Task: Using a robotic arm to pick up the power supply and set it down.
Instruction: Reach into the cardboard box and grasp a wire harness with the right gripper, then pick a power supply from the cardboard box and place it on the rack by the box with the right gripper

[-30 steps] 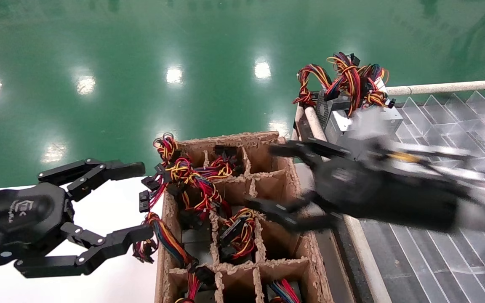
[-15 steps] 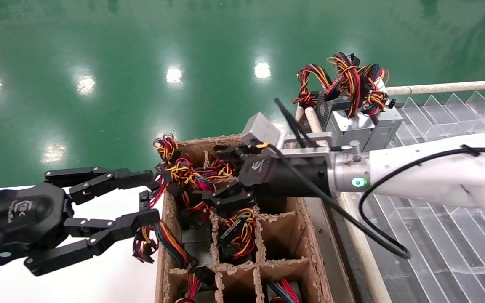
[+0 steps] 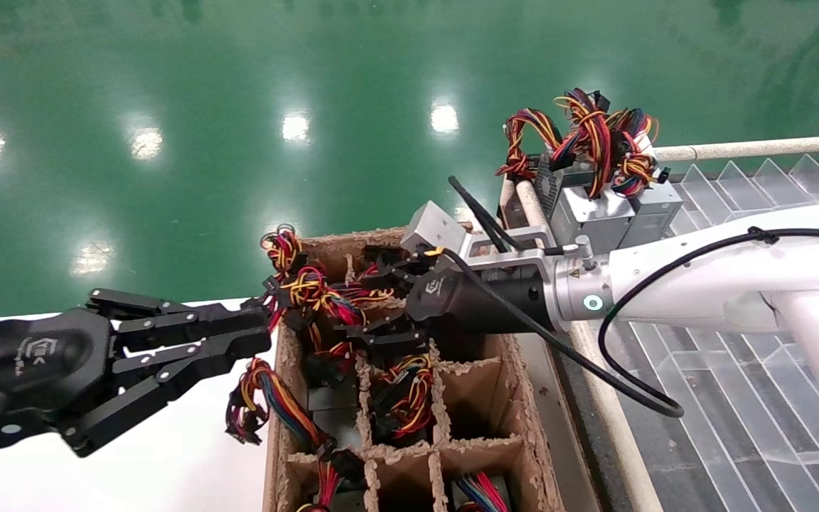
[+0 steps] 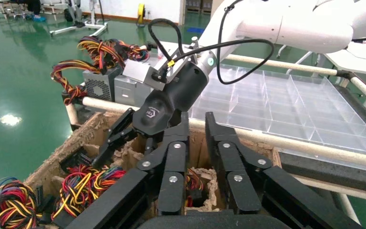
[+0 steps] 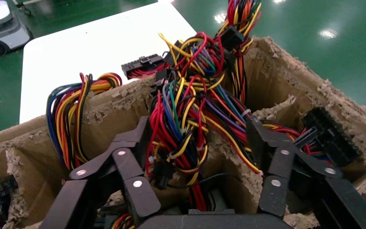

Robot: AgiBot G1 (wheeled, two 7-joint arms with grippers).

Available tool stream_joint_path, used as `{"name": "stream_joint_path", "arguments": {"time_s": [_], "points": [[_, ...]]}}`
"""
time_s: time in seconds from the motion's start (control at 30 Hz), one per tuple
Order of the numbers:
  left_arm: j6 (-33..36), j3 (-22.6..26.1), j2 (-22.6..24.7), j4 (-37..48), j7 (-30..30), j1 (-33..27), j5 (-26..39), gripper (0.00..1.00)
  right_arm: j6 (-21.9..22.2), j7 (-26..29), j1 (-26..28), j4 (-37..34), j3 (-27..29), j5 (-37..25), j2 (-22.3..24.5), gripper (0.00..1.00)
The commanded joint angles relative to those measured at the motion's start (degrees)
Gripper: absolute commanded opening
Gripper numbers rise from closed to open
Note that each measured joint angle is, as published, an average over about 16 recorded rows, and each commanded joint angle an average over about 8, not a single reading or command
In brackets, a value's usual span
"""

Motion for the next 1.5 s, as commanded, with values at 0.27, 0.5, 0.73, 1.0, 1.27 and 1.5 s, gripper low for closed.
{"name": "stream_joint_path", "arguments": {"time_s": [0.27, 0.5, 0.73, 1.0, 1.27, 1.5], "points": [[0.0, 0.0, 0.0, 0.0, 0.0, 0.0, 0.0, 0.0, 0.0, -1.0, 0.9, -2.4, -0.3, -0.6, -0.8, 0.0], [0.0, 0.0, 0.0, 0.0, 0.0, 0.0, 0.0, 0.0, -0.2, -2.1, 1.0, -3.9, -0.2, -0.3, -1.1, 0.0], [0.0, 0.0, 0.0, 0.0, 0.0, 0.0, 0.0, 0.0, -1.3, -2.9, 1.1, -5.3, 0.3, 0.6, -0.9, 0.0], [0.0, 0.0, 0.0, 0.0, 0.0, 0.0, 0.0, 0.0, -3.4, -2.8, 2.3, -3.9, 1.1, 1.9, 0.6, 0.0], [0.0, 0.0, 0.0, 0.0, 0.0, 0.0, 0.0, 0.0, -3.8, 1.2, 5.3, 9.3, 3.8, 4.4, 5.4, 0.0], [0.0, 0.0, 0.0, 0.0, 0.0, 0.0, 0.0, 0.0, 1.8, 8.1, 6.7, 26.9, 5.9, 2.9, 10.7, 0.0]]}}
